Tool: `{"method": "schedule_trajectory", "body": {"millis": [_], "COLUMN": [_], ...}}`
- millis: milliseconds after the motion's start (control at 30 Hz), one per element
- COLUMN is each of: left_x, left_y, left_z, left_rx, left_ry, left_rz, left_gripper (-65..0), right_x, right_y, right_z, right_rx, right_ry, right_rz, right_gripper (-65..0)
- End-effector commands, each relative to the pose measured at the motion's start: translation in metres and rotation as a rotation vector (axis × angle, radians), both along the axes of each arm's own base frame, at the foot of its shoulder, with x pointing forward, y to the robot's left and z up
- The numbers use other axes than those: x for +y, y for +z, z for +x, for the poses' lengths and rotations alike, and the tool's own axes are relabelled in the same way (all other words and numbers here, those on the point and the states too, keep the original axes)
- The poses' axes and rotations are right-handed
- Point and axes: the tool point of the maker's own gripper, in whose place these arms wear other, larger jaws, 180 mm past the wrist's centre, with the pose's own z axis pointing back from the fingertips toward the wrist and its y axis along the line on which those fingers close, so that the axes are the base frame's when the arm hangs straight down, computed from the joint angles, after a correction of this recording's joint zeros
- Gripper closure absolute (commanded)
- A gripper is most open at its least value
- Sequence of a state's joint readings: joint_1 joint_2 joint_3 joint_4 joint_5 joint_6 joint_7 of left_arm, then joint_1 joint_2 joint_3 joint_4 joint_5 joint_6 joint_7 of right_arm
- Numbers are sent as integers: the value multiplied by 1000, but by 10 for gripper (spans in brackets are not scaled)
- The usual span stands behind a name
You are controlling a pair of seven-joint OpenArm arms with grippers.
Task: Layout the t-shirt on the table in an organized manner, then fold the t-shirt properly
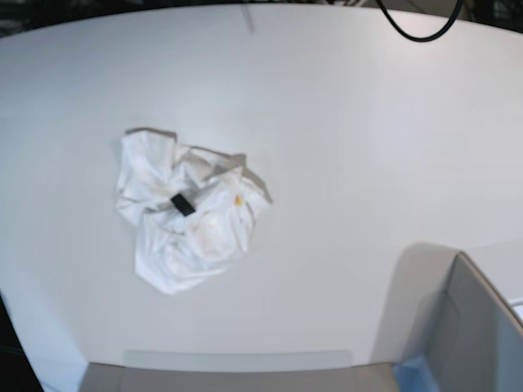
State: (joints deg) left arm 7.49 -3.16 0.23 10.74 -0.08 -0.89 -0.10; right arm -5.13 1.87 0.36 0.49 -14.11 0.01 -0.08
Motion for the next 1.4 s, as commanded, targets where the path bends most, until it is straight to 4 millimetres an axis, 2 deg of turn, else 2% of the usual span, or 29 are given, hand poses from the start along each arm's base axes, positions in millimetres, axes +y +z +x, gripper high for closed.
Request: {"method": "schedule_trajectory", "body": {"millis": [0, 167, 367, 900, 1133, 1200, 1233, 1367], "left_x": [2, 2, 2, 2, 2, 11, 15, 23], "left_y": [0, 0, 1, 2, 4, 6, 8, 12], "left_z": [-2, -5, -11, -23, -47, -46, -49, -57], "left_rx": [-2, 3, 10, 29, 61, 31, 17, -12], "left_ry": [0, 2, 2, 3, 2, -6, -11, -21], "left_rz": [7, 7, 7, 7, 7, 22, 29, 42], "left_gripper": [-2, -2, -2, -2, -2, -2, -2, -1], "right_x": [-1, -3, 1, 2, -8, -10, -18, -25], "right_y": [1, 1, 1, 2, 3, 4, 5, 9], "right_z": [-7, -13, -4, -5, -18, -29, -29, -38], "right_rx": [13, 20, -32, -31, -11, 3, 0, -18], "right_ry": [-1, 0, 8, 11, 8, 8, 11, 19], "right_rz": [3, 0, 12, 12, -2, -5, -17, -22], "right_gripper": [0, 0, 0, 0, 0, 0, 0, 0]}}
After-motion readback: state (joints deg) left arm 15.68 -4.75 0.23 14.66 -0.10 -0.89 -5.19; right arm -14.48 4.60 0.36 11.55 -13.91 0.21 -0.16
